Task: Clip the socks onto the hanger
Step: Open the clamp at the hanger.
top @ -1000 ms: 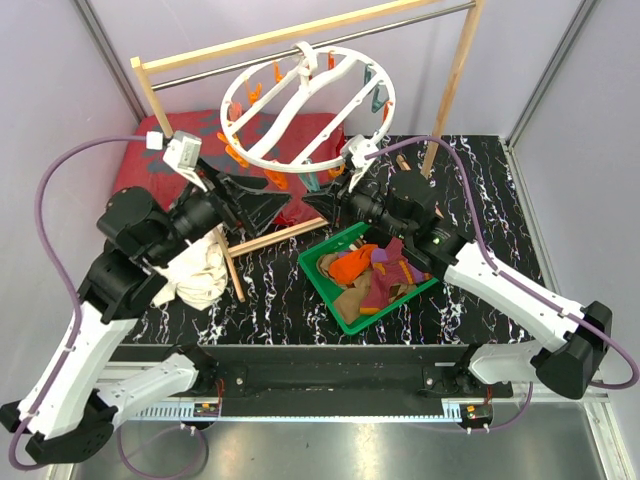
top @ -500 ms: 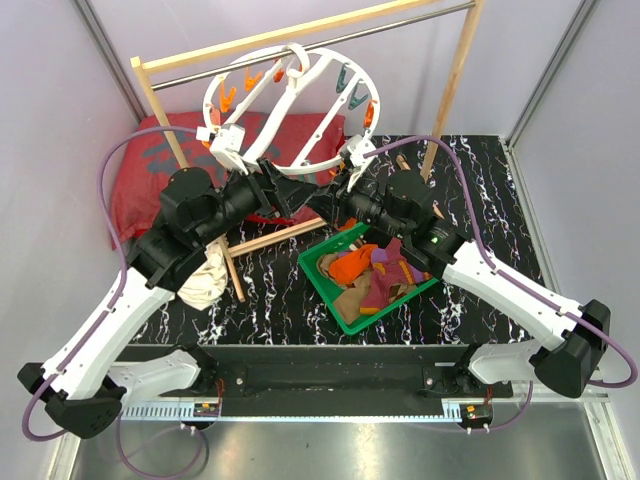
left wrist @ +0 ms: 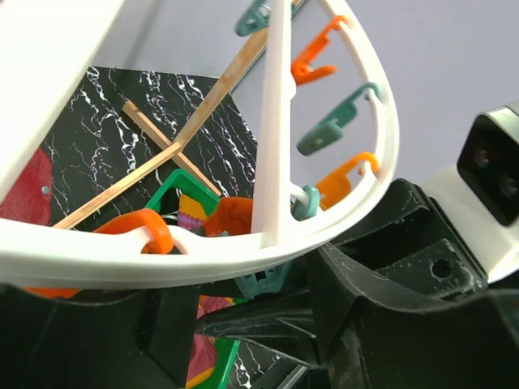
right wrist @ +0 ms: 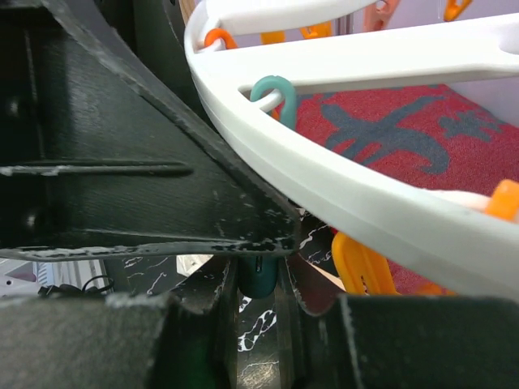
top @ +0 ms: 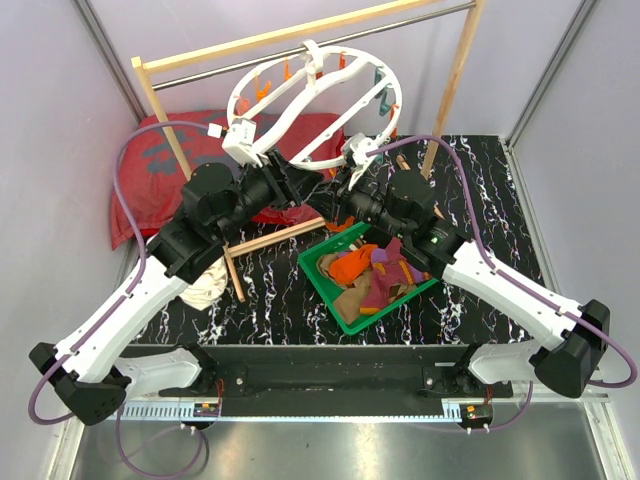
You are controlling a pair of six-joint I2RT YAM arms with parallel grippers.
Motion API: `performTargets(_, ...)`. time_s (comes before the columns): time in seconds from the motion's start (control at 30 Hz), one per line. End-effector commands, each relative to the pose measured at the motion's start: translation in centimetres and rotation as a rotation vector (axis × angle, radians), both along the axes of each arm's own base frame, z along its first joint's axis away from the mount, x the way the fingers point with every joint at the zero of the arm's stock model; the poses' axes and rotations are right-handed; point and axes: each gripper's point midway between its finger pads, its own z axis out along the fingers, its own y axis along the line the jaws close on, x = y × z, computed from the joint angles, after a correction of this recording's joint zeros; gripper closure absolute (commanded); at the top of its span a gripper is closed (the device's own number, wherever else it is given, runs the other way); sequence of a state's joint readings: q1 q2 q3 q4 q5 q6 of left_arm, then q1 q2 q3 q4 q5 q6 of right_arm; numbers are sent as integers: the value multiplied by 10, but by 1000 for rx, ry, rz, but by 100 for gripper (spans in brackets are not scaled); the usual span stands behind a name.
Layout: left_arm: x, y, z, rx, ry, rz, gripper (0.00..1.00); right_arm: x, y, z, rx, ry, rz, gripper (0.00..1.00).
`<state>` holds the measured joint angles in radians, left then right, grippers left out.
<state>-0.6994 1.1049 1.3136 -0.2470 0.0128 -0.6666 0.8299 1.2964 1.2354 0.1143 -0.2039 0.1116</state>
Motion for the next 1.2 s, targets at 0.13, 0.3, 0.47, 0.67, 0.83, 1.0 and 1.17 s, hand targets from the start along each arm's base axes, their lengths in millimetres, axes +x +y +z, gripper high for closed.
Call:
performTargets(0.13, 11, 2, 26, -33, -98, 56, 55, -5, 10, -16, -24, 8, 47, 99)
performTargets(0.3, 13, 6, 24, -16, -101, 90, 56, -2, 10, -28, -43, 21, 23, 100)
performTargets(0.47, 15, 11, 24, -24, -106, 128, 55, 1, 11, -33, -52, 27, 7, 100)
performTargets(0.67, 17, 14, 27, -53, -116, 169, 56, 2, 13, -37, -61, 29, 0, 100)
performTargets(0.83, 18, 15, 29, -82, -101, 183, 57, 4, 13, -44, -83, 30, -20, 100)
performTargets(1.0, 16, 18, 31, -140, -78, 197, 57, 6, 11, -50, -94, 28, -37, 100)
performTargets(1.17, 14, 23, 36, -184, -75, 215, 57, 9, 11, -53, -86, 33, -52, 100)
